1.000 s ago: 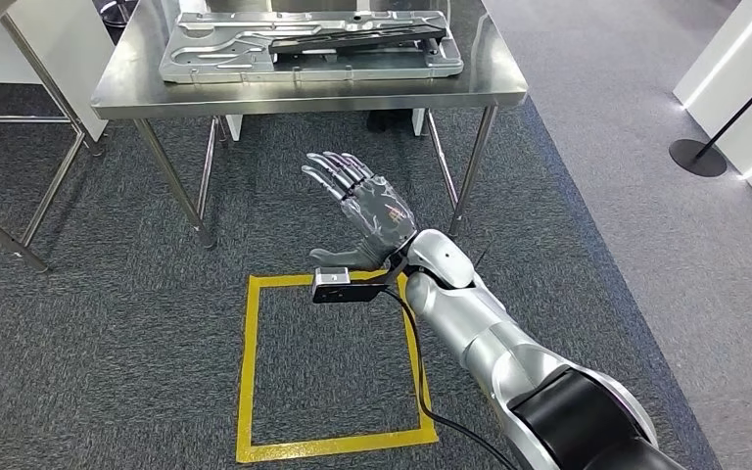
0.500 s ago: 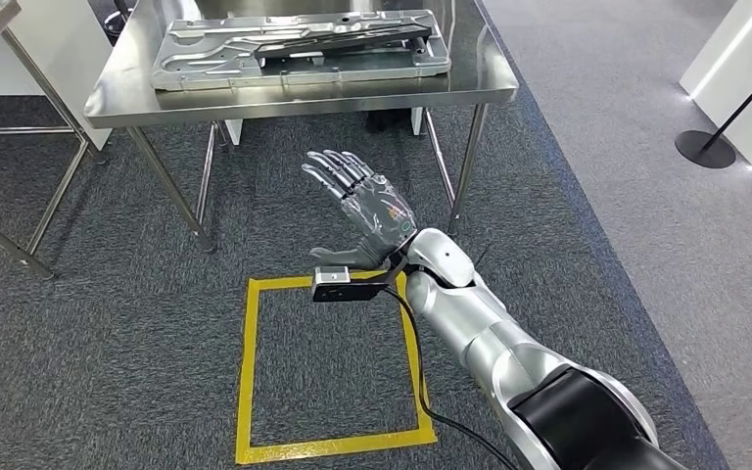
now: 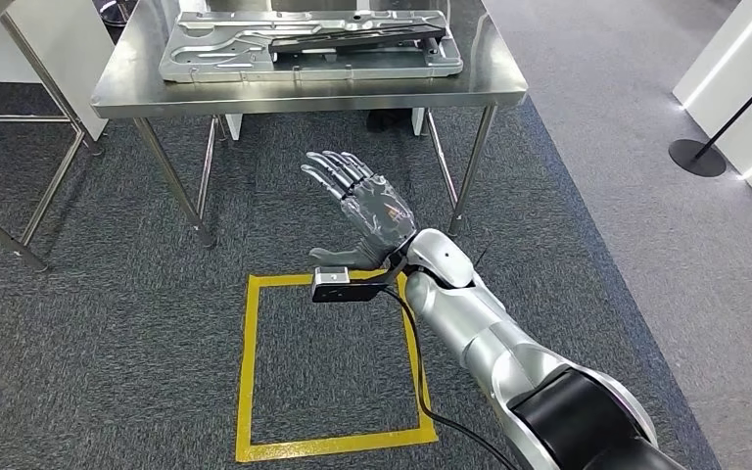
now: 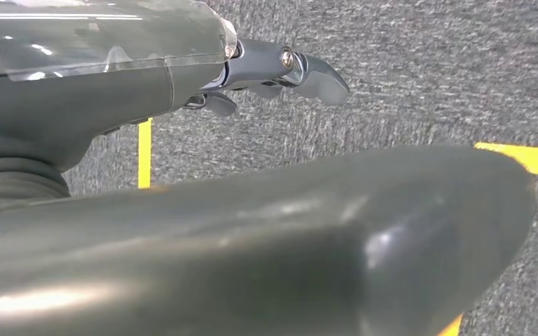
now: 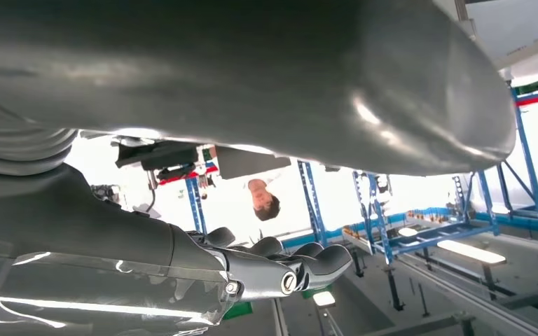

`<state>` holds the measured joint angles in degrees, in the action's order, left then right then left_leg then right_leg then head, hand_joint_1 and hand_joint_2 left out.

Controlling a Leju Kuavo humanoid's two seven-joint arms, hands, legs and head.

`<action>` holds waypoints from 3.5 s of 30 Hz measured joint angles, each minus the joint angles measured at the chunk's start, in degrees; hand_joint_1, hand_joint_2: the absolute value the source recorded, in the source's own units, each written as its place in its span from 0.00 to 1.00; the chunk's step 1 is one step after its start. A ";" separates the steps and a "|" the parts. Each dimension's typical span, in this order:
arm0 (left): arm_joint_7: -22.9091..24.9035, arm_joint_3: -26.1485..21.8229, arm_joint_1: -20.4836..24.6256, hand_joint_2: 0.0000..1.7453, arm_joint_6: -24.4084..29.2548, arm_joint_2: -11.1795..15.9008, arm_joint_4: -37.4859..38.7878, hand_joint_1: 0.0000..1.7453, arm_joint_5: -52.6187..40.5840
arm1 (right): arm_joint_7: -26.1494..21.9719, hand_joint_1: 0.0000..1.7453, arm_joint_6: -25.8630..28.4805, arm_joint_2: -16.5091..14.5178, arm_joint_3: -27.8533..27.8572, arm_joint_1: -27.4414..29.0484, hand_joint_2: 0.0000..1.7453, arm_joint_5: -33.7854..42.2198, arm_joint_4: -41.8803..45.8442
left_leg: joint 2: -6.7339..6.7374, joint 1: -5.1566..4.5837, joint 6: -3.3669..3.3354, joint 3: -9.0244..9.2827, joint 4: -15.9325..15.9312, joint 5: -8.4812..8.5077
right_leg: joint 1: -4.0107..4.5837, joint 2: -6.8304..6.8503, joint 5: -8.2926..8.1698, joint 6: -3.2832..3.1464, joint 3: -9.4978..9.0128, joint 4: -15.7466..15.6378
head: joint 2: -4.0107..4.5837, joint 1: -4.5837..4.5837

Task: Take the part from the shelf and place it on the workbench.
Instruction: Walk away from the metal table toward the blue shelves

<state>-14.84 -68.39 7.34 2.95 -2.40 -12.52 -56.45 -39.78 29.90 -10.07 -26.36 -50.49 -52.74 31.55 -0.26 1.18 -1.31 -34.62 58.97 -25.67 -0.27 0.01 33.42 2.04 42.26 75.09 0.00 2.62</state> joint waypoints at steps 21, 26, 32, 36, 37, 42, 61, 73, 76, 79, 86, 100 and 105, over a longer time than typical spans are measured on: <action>0.00 0.00 0.02 0.00 0.00 0.00 0.00 0.00 0.00 | 0.00 0.00 -0.02 -0.08 0.00 -0.23 0.00 -0.02 0.04 | 0.05 0.06 2.33 0.51 0.52 -0.43 | 0.65 0.05 -7.82 -2.46 -8.29 -17.04 | 0.00 0.01; -0.01 0.00 0.01 0.00 0.01 -0.08 0.00 0.00 -0.01 | 0.00 0.00 0.02 -0.08 0.00 -0.39 0.00 -0.01 0.05 | -0.06 0.07 0.54 0.50 -0.20 -0.09 | 0.49 0.00 -6.23 -0.98 -7.10 -14.72 | 0.00 0.01; 0.00 0.00 -0.02 0.00 0.00 -0.08 0.00 0.00 0.02 | 0.00 0.00 0.00 0.06 0.00 0.07 0.00 0.00 0.01 | -0.02 0.14 0.17 0.29 -0.26 0.02 | -0.20 0.00 -1.69 -0.11 -0.57 -1.35 | 0.00 0.00; -0.01 0.00 0.07 0.00 0.00 -0.19 0.00 0.00 0.00 | 0.00 0.00 0.01 0.07 0.00 -0.37 0.00 0.00 0.03 | -0.11 0.04 0.75 0.41 -0.29 0.00 | 0.19 -0.01 -7.84 -1.20 -7.39 -15.82 | 0.00 0.01; -0.01 0.00 0.06 0.00 0.00 -0.20 0.00 0.00 0.00 | 0.00 0.00 0.01 0.09 0.00 -0.42 0.00 0.00 0.03 | -0.10 0.03 1.09 0.36 -0.37 0.04 | 0.37 -0.02 -7.91 -1.44 -7.78 -16.84 | 0.00 0.01; -0.01 0.00 0.08 0.00 0.00 -0.13 0.00 0.00 0.02 | 0.00 0.00 0.01 0.04 0.00 -0.56 0.00 0.00 0.10 | -0.01 0.04 2.49 -0.97 2.63 -2.23 | 0.04 0.06 -8.78 -3.08 -8.42 -18.49 | 0.00 0.02; -0.01 0.00 0.04 0.00 0.00 -0.05 0.00 0.00 -0.01 | 0.00 0.00 0.00 0.10 0.00 -0.12 0.00 0.00 -0.02 | 0.05 0.15 0.23 -0.04 -0.20 0.21 | -0.12 -0.03 -0.35 -0.06 0.10 -0.41 | 0.00 0.00; -0.01 0.00 0.08 0.00 0.01 -0.10 0.00 0.00 0.01 | 0.00 0.00 0.01 0.05 0.00 -0.55 0.00 0.01 0.01 | -0.03 0.12 2.70 -1.80 4.24 -3.03 | -0.13 0.01 -8.66 -3.15 -8.23 -18.17 | 0.00 0.02; -0.01 0.00 -0.04 0.00 0.00 -0.10 0.00 0.00 -0.01 | 0.00 0.00 -0.02 0.03 0.00 -0.22 0.00 0.00 0.00 | -0.02 0.12 2.92 -6.71 14.77 -7.33 | 0.24 0.01 -8.62 -3.47 -8.22 -18.13 | 0.00 0.02; 0.00 0.00 -0.07 0.00 0.00 -0.04 0.00 0.00 0.00 | 0.00 0.00 -0.02 0.03 0.00 -0.04 0.00 0.00 -0.01 | 0.02 0.11 2.76 -4.60 10.23 -3.51 | 0.43 -0.07 -8.37 -3.41 -8.29 -17.79 | 0.00 0.02; 0.01 0.00 0.00 0.00 0.00 -0.07 0.00 0.00 -0.01 | 0.00 0.00 0.01 0.06 0.00 -0.28 0.00 -0.02 0.02 | -0.08 -0.21 0.94 0.43 -0.50 0.12 | 0.60 -0.20 -7.43 -1.67 -7.75 -16.51 | 0.00 0.01; 0.00 0.00 0.06 0.00 0.00 -0.19 0.00 0.00 0.01 | 0.00 0.00 0.02 0.17 0.00 -0.43 1.00 0.00 -0.04 | -0.06 -0.11 1.86 0.53 -1.04 0.29 | 0.38 -0.18 -8.29 -2.08 -7.68 -17.36 | 0.00 0.02; -0.01 0.00 0.04 0.00 0.00 -0.11 0.00 0.00 0.00 | 0.00 0.00 -0.01 0.05 0.01 -0.46 1.00 0.00 -0.02 | 0.02 0.02 2.89 -4.21 9.68 -5.68 | 0.16 0.01 -8.82 -3.51 -8.29 -18.47 | 0.00 0.02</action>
<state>-14.84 -68.39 7.38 2.95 -2.52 -12.52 -56.45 -39.78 29.89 -10.02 -26.35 -50.95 -52.74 31.53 -0.24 1.20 1.59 -38.84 68.65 -31.35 -0.11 0.01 24.59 -1.47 33.97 56.62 0.00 2.64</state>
